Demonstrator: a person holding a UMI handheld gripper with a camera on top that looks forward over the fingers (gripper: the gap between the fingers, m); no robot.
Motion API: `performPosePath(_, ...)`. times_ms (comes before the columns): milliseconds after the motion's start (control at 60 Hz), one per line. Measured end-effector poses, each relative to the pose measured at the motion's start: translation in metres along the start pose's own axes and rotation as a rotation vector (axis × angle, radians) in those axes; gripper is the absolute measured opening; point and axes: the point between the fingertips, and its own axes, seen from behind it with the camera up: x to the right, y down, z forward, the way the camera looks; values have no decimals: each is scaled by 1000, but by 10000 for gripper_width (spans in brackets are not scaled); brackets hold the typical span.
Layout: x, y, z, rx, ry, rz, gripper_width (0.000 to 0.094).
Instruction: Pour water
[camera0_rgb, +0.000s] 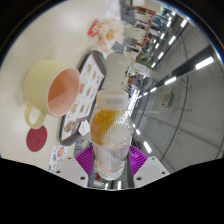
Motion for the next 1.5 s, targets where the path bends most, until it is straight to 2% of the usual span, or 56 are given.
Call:
performPosePath(250,1,25,-17,-25,-269,1159,443)
performPosePath(433,-59,13,-16,-56,-438,1637,444)
performPosePath(683,-145,-2,-1,-117,-509,1781,443)
performPosePath(817,-146,1,1,-104,-463,1833,449)
performPosePath(867,-146,1,1,-103,-459,1835,478)
performPosePath(950,-147,1,-1,-122,-471,1827,563)
performPosePath(1033,-149,4,-12,-179,-520,1820,865)
performPosePath(1067,-145,7,-19,-195,-531,1825,822)
performPosePath(1133,-130,14,-42,-207,-544,1822,859)
performPosePath(1317,-85,32,-128,-289,-589,1777,847)
performPosePath(1500,-52,38,-199,-318,-600,1759,850)
